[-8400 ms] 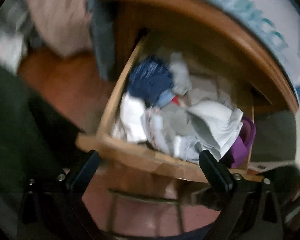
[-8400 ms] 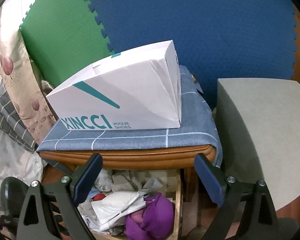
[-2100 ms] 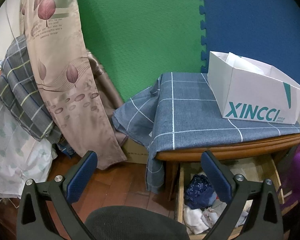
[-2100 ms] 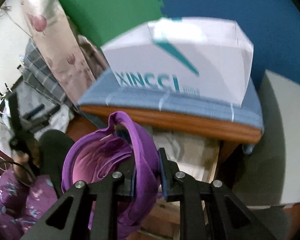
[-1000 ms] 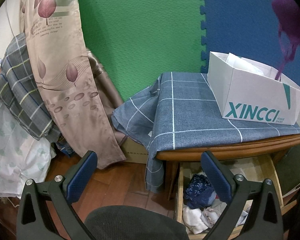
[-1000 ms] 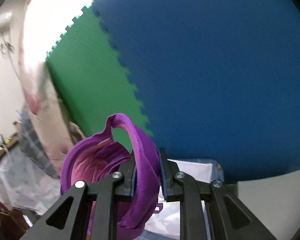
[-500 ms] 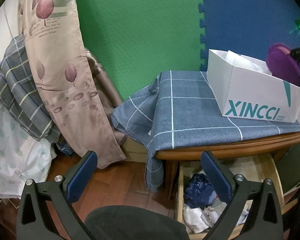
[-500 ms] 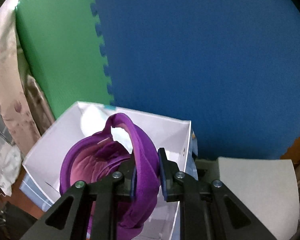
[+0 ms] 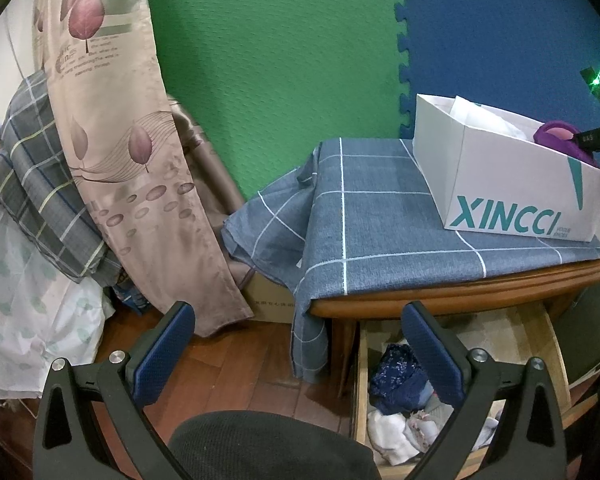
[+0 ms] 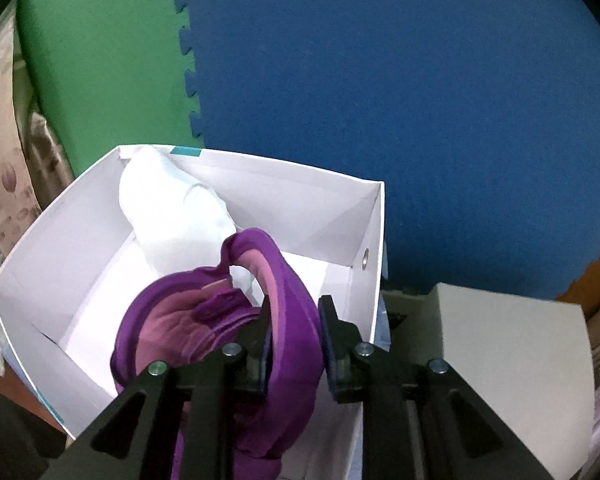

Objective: Take underwear out of drawer
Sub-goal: 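Lift the purple underwear with the right gripper and release it into the shoe box, then reach the left gripper into the drawer and grasp the white floral-trim underwear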

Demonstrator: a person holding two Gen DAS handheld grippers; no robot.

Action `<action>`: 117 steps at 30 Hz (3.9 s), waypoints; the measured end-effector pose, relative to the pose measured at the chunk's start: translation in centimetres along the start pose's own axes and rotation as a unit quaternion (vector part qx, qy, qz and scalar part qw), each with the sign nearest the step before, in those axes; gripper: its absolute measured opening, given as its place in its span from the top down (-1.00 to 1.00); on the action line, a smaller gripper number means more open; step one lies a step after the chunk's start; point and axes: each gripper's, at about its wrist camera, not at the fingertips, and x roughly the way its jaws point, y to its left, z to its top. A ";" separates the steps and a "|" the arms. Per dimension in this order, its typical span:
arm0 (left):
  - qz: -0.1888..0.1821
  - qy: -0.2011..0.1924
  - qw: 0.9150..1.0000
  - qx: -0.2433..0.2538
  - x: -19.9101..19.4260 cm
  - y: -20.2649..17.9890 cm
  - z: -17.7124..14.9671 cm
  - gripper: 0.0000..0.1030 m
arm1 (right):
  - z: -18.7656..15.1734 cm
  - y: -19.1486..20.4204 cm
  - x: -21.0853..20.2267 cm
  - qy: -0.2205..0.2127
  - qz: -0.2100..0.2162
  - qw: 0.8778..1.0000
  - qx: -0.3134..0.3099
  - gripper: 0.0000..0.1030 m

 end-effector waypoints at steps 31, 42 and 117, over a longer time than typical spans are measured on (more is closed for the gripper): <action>-0.051 0.025 0.996 0.069 -0.5 -2.6 -0.9 -0.99 | -21.3 -8.1 -12.8 -0.112 -0.006 0.986 0.124 -0.33; -0.261 0.256 0.928 0.069 2.6 -10.4 -6.0 -0.98 | -21.6 -7.8 -13.0 -0.113 0.016 0.987 0.112 -0.35; -0.195 0.428 0.835 0.286 15.6 -25.8 -10.1 0.80 | -21.9 -8.6 -13.4 -0.112 0.058 0.984 0.128 -0.44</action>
